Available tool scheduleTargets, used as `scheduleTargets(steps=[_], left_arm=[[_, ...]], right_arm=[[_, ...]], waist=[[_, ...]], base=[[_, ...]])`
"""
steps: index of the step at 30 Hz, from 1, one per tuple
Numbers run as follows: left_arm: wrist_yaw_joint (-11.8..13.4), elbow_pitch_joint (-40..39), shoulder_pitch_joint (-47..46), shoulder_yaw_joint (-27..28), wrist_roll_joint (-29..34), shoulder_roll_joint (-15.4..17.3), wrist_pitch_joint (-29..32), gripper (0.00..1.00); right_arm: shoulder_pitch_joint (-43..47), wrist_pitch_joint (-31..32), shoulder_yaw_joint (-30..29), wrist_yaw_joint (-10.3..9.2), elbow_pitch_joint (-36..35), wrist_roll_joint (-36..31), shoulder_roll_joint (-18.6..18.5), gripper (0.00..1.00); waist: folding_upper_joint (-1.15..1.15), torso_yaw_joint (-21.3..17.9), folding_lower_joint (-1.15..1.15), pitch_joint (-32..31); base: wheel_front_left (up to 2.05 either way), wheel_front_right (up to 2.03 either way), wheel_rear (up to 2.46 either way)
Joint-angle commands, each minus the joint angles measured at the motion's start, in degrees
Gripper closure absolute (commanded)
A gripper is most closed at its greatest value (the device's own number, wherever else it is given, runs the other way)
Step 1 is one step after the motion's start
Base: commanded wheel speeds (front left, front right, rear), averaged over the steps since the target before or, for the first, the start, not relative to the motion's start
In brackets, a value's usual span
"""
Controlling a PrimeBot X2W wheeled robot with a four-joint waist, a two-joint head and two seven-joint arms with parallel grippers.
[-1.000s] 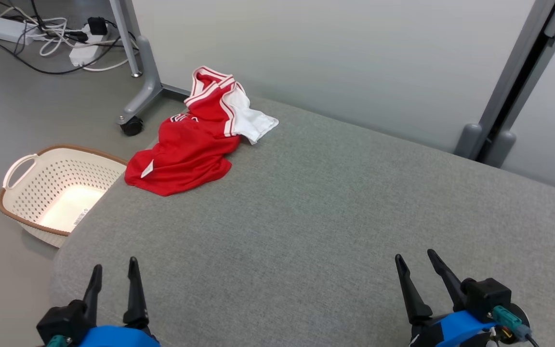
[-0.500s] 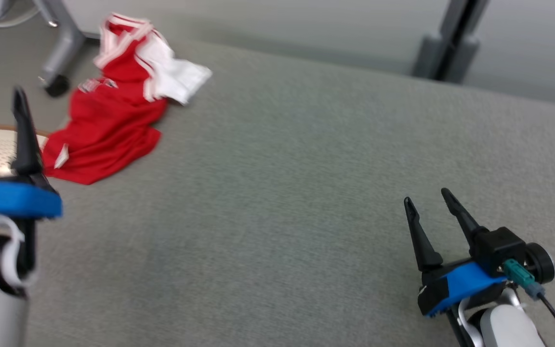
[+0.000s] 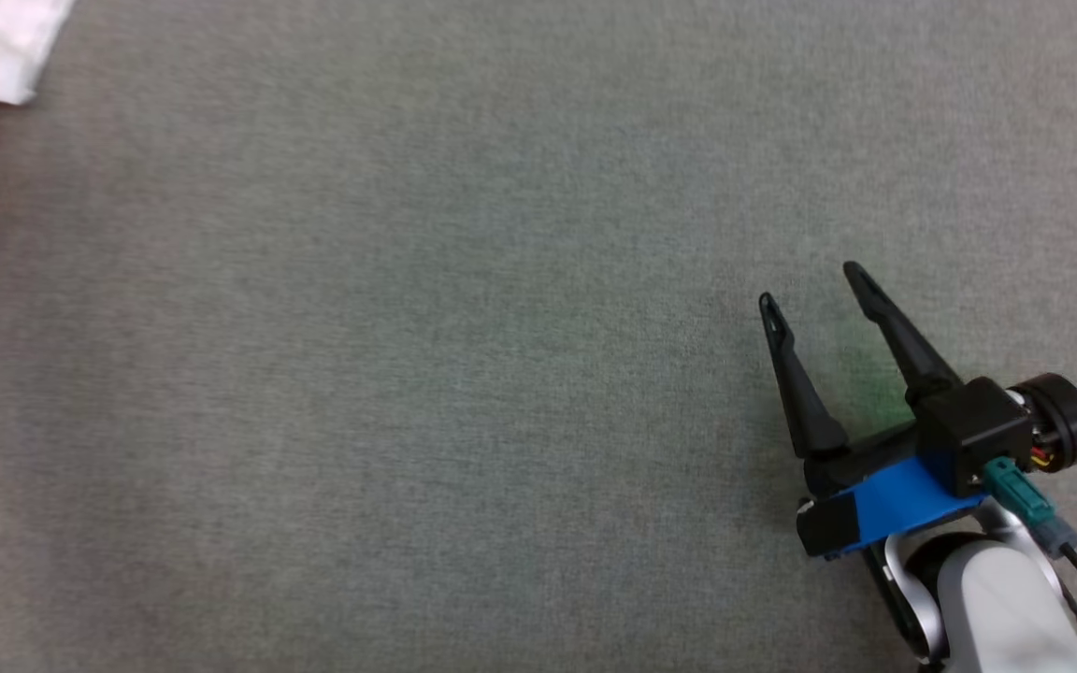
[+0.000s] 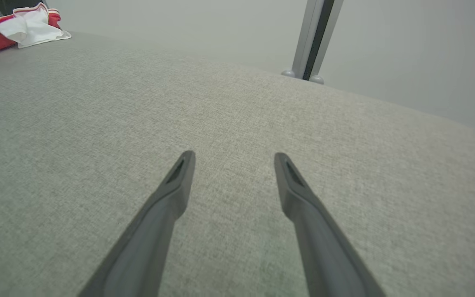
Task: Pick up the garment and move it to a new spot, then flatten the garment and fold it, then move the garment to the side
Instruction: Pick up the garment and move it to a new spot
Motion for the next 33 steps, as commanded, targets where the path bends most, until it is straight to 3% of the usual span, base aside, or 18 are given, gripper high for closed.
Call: scheduleTargets(steps=[1, 7, 14, 15, 16, 17, 18, 19, 26, 33], left_arm=[[-0.3, 2.5, -2.2, -0.4, 0.5, 0.2, 0.7, 0.00], [0.0, 13.6, -7.5, -1.3, 0.2, -0.7, 2.8, 0.00], [-1.3, 22.3, -10.2, -1.9, -0.3, -0.7, 2.2, 0.00], [-1.4, 23.2, -10.6, -1.9, -0.3, -0.7, 1.8, 0.06], [-1.7, 23.9, -11.1, -2.0, -0.4, -0.5, 1.6, 0.37], [-1.8, 24.4, -11.7, -1.9, -0.5, -0.4, 1.0, 0.62], [-2.1, 25.0, -12.1, -2.0, -0.6, -0.3, 0.5, 0.94], [-2.3, 25.6, -12.5, -2.1, -0.6, -0.2, 0.1, 1.00], [-3.8, 28.3, -13.7, -4.4, 1.2, 1.1, -3.2, 1.00], [-5.9, 26.5, -15.0, -8.7, 3.0, 0.7, -5.7, 1.00]], right_arm=[[-0.7, 0.1, -0.1, 0.00, -1.0, -0.2, -0.2, 0.00], [-0.2, 0.1, -0.9, 0.00, -3.3, 0.3, -0.2, 0.00], [-0.6, -0.9, -1.8, 0.00, -2.7, 1.3, -0.2, 0.00], [-0.6, -1.2, -1.9, 0.00, -2.6, 1.3, -0.2, 0.00], [-0.7, -1.3, -2.0, 0.00, -2.4, 1.3, -0.2, 0.00], [-0.9, -1.4, -2.1, 0.00, -2.2, 1.3, -0.2, 0.00], [-1.0, -1.6, -2.0, 0.00, -1.9, 1.3, -0.2, 0.00], [-1.1, -1.8, -2.0, 0.00, -1.5, 1.3, -0.2, 0.00], [-1.6, -3.4, -1.2, 0.00, 1.3, 2.6, -0.2, 0.00], [-0.9, -5.5, -1.6, 0.00, 6.6, 4.5, -0.2, 0.00]], waist=[[0.00, 0.1, -0.02, 2.0], [0.00, -1.6, -0.02, 6.6], [0.00, -2.9, -0.02, 8.2], [0.00, -2.9, -0.02, 8.2], [0.00, -3.0, -0.02, 8.2], [0.00, -3.1, -0.02, 8.1], [0.00, -3.2, -0.02, 8.0], [0.00, -3.2, -0.02, 7.7], [0.00, -4.3, -0.02, 3.1], [0.00, -6.1, -0.02, -6.0]], base=[[0.00, 0.00, 0.00], [0.00, 0.00, 0.00], [0.00, 0.00, 0.00], [0.00, 0.00, 0.00], [0.00, 0.00, 0.00], [0.00, 0.00, 0.00], [0.00, 0.00, 0.00], [0.00, 0.00, 0.00], [0.00, 0.00, 0.00], [0.00, 0.00, 0.00]])
